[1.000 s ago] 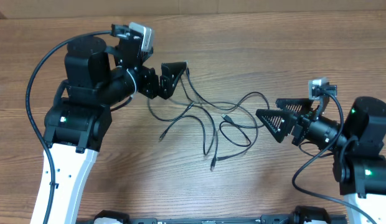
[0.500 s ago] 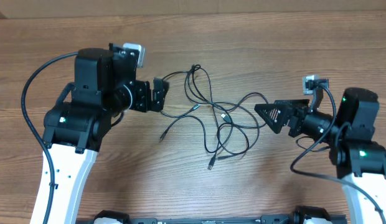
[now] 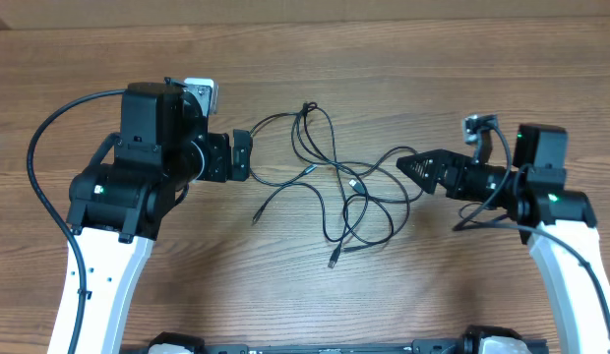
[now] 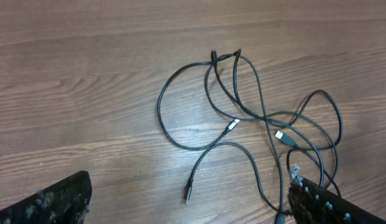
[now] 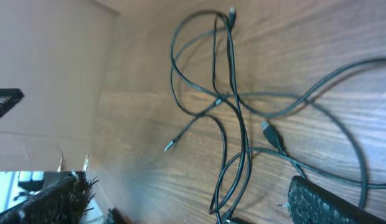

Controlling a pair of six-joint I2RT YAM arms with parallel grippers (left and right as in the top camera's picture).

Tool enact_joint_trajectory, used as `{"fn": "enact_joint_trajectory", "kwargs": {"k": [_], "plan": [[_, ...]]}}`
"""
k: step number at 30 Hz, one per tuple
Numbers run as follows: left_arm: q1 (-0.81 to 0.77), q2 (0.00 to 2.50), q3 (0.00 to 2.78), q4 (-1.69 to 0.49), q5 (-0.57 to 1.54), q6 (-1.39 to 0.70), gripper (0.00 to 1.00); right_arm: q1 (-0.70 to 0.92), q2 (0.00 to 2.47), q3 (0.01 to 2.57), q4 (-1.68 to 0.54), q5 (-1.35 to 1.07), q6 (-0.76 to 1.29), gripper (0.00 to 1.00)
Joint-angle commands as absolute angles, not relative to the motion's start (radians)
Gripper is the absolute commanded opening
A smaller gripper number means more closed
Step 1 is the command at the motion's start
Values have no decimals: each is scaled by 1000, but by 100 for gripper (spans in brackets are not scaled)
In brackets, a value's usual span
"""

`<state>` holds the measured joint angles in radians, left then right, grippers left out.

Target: Untangle cables

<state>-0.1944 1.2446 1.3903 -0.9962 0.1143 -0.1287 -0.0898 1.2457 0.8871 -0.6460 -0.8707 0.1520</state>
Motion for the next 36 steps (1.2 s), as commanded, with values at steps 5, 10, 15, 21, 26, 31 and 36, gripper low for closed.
{"fn": "enact_joint_trajectory", "kwargs": {"k": [5, 10, 15, 21, 26, 31, 36], "plan": [[-189, 1274, 1410, -1028, 97, -135, 100, 54, 1348, 891, -627, -838, 104, 100], [-189, 1301, 1410, -1035, 97, -135, 100, 144, 1420, 891, -590, -689, 160, 100], [-189, 1332, 1410, -1039, 97, -135, 100, 150, 1484, 891, -545, -644, 191, 100], [-189, 1356, 1410, -1040, 101, -135, 100, 151, 1522, 891, -525, -668, 191, 100], [-189, 1356, 1410, -1039, 101, -135, 100, 152, 1523, 891, -517, -674, 191, 100], [-189, 1357, 1410, -1040, 101, -135, 100, 152, 1526, 891, -501, -674, 190, 100], [-189, 1357, 1410, -1040, 101, -135, 100, 157, 1549, 891, -487, -674, 190, 100]]}}
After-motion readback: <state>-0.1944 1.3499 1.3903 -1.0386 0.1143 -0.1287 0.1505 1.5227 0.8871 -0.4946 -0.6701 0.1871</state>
